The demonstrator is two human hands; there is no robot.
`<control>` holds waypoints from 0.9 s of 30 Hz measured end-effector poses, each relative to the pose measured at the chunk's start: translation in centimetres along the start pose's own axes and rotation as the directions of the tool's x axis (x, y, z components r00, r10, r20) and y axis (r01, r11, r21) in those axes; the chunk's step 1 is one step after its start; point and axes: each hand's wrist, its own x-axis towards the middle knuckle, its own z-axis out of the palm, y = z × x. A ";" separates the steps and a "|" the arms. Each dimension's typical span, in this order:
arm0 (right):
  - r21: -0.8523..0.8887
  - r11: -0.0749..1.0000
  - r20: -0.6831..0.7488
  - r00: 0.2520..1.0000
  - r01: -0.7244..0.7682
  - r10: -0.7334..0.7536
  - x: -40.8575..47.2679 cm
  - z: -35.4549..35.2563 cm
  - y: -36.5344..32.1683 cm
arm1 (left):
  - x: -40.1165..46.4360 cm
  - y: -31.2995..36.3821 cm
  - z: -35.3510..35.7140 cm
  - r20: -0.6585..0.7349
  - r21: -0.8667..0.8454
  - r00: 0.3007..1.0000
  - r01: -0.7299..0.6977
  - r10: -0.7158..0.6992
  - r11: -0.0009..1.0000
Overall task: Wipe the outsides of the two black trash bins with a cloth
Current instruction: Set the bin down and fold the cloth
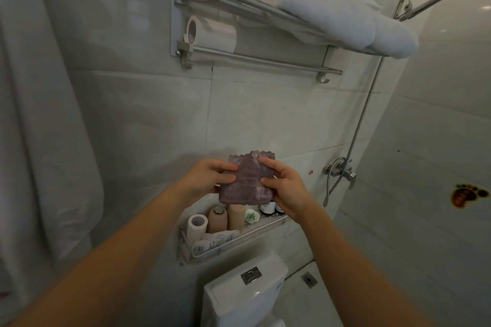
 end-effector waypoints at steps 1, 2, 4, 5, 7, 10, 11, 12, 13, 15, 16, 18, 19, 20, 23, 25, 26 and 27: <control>-0.047 0.999 0.025 1.000 -0.016 0.018 0.1 0.2 0.5 | -0.3 -0.4 -0.7 0.016 0.021 1.000 -0.002 0.001 1.000; -0.106 0.994 0.051 0.998 -0.033 0.038 0.2 0.5 1.0 | -0.7 -0.7 -1.4 0.029 0.037 1.000 -0.006 0.005 0.999; -0.239 0.969 0.102 0.991 -0.059 0.085 0.3 1.3 2.0 | -1.6 -1.4 -2.9 0.030 0.087 0.999 -0.015 0.013 0.996; -0.304 0.951 0.128 0.986 -0.063 0.107 0.4 1.9 2.6 | -1.9 -1.8 -3.7 0.019 0.133 1.000 -0.016 0.014 0.991; -0.413 0.909 0.166 0.978 -0.050 0.129 0.6 3.3 3.7 | -2.6 -2.6 -5.2 0.009 0.267 1.000 -0.029 0.028 0.963; -0.482 0.875 0.183 0.972 -0.042 0.147 0.8 5.6 6.1 | -3.7 -4.5 -7.5 -0.042 0.418 0.998 -0.032 0.054 0.908; -0.476 0.877 0.189 0.967 -0.060 0.169 0.9 6.4 7.0 | -4.3 -5.1 -8.3 -0.071 0.444 0.996 -0.017 0.054 0.896; -0.456 0.886 0.198 0.960 -0.089 0.199 0.9 7.2 7.9 | -4.9 -5.8 -9.1 -0.096 0.464 0.994 -0.002 0.053 0.886; -0.433 0.893 0.209 0.950 -0.122 0.231 0.8 7.9 8.8 | -5.7 -6.4 -9.8 -0.115 0.476 0.992 0.012 0.048 0.879; -0.425 0.891 0.237 0.930 -0.161 0.281 0.4 9.5 10.8 | -7.6 -7.9 -11.3 -0.153 0.481 0.988 0.058 0.019 0.875; -0.442 0.882 0.253 0.922 -0.160 0.294 0.2 10.2 12.0 | -8.6 -8.7 -12.0 -0.178 0.477 0.984 0.083 0.003 0.875; -0.482 0.863 0.294 0.899 -0.153 0.323 -0.5 11.9 14.5 | -10.9 -10.8 -13.4 -0.241 0.473 0.970 0.141 -0.027 0.870; -0.489 0.857 0.313 0.885 -0.162 0.345 -1.0 12.9 15.8 | -12.1 -12.0 -14.0 -0.268 0.470 0.963 0.170 -0.043 0.866; -0.494 0.851 0.330 0.867 -0.179 0.374 -1.5 13.8 17.2 | -13.3 -13.3 -14.7 -0.294 0.465 0.954 0.199 -0.062 0.863; -0.530 0.818 0.361 0.813 -0.225 0.458 -3.2 16.5 21.9 | -16.9 -17.5 -16.9 -0.360 0.416 0.921 0.303 -0.151 0.857; -0.552 0.797 0.371 0.784 -0.245 0.498 -4.3 18.1 25.1 | -19.2 -20.2 -18.3 -0.403 0.372 0.890 0.371 -0.212 0.851; -0.566 0.787 0.380 0.770 -0.245 0.513 -4.7 18.9 26.8 | -20.2 -21.6 -19.0 -0.419 0.358 0.878 0.395 -0.232 0.846; -0.579 0.780 0.397 0.753 -0.237 0.524 -5.2 19.6 28.2 | -21.2 -22.8 -19.7 -0.432 0.348 0.867 0.413 -0.247 0.842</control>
